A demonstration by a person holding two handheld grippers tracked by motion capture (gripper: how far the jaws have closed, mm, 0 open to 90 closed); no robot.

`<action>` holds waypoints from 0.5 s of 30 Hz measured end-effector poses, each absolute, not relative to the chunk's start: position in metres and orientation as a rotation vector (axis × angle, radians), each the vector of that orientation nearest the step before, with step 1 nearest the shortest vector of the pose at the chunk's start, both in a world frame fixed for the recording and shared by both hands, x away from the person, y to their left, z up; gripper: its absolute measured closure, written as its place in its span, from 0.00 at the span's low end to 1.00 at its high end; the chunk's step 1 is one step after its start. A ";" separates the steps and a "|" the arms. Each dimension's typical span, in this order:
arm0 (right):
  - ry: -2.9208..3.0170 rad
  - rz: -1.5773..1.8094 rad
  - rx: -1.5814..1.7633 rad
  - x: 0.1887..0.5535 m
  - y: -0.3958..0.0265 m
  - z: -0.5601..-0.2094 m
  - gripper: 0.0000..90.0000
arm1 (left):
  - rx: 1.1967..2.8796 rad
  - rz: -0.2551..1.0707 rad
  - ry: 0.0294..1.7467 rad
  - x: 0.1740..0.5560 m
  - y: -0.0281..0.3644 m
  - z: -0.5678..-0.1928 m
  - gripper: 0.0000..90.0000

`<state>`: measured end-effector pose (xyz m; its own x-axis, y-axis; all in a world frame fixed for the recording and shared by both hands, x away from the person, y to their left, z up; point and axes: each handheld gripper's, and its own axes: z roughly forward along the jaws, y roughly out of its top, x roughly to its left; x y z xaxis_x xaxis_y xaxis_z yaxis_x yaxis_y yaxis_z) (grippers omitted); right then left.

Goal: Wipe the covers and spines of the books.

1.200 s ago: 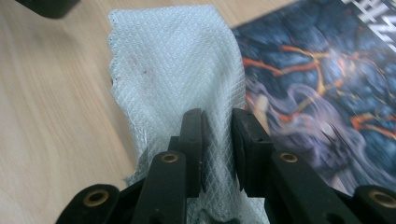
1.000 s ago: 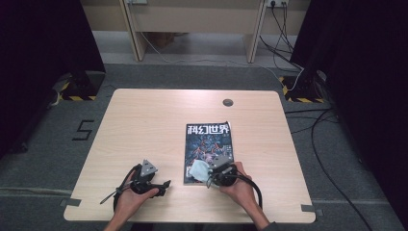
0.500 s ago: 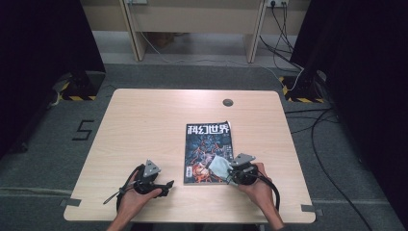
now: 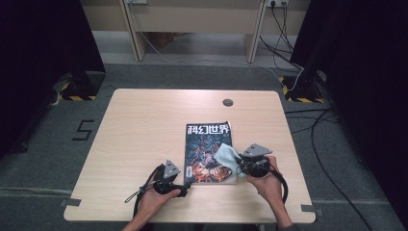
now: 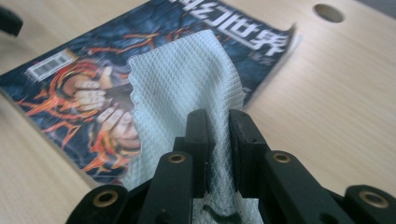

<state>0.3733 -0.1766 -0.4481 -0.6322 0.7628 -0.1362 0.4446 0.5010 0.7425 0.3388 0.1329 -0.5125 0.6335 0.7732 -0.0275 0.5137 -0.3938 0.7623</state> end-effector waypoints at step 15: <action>2.111 0.889 1.226 0.393 -0.247 -0.443 0.88 | 2.078 0.441 1.018 0.346 0.125 -0.515 0.19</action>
